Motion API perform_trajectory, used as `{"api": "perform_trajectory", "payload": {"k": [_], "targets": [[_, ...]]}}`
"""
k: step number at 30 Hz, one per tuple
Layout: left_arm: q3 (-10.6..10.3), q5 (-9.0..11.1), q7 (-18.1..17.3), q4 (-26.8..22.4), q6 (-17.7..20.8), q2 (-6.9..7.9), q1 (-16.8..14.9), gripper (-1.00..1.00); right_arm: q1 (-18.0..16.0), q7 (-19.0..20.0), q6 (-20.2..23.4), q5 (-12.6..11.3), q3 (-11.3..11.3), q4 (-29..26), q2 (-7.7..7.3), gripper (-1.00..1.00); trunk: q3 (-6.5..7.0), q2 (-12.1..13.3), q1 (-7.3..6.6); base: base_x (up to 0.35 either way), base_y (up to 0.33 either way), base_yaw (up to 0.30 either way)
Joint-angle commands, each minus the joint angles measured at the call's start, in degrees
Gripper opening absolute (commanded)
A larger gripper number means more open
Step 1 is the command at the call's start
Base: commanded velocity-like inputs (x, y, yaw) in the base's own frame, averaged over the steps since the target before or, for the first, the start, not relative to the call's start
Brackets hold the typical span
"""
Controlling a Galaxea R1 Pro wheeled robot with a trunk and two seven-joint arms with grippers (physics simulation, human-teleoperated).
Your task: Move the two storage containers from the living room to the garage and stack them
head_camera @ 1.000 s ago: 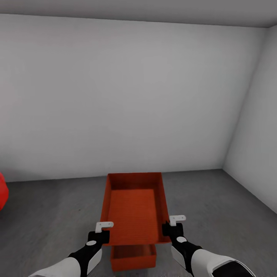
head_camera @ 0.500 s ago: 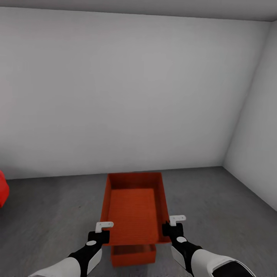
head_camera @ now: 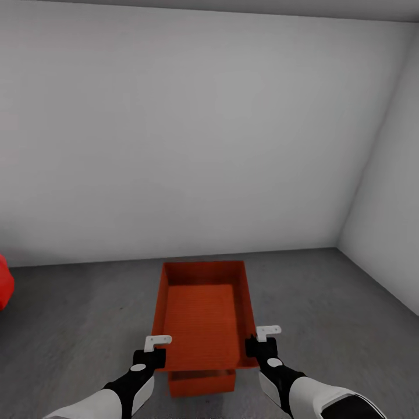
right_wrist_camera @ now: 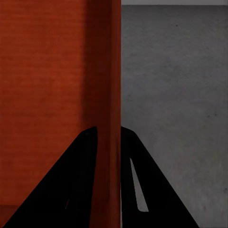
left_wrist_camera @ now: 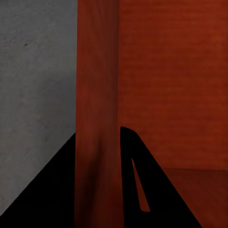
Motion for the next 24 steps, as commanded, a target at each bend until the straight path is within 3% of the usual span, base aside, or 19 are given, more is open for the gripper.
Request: {"api": "perform_trajectory", "payload": {"k": [1,24], "targets": [[0.2,-0.1,0.5,-0.2,-0.2,-0.09,-0.1,-1.0,-0.1,-0.2,-0.1,-0.7,-2.3,0.2,0.78,-1.0,-0.19,-0.1,0.01,0.0,0.0,0.0],[0.2,-0.2,0.5,-0.2,-0.2,-0.09,-0.1,-1.0,-0.1,-0.2,-0.1,-0.7,-2.3,0.2,0.78,-1.0,-2.3,-0.1,0.01,0.0,0.0,0.0]]}}
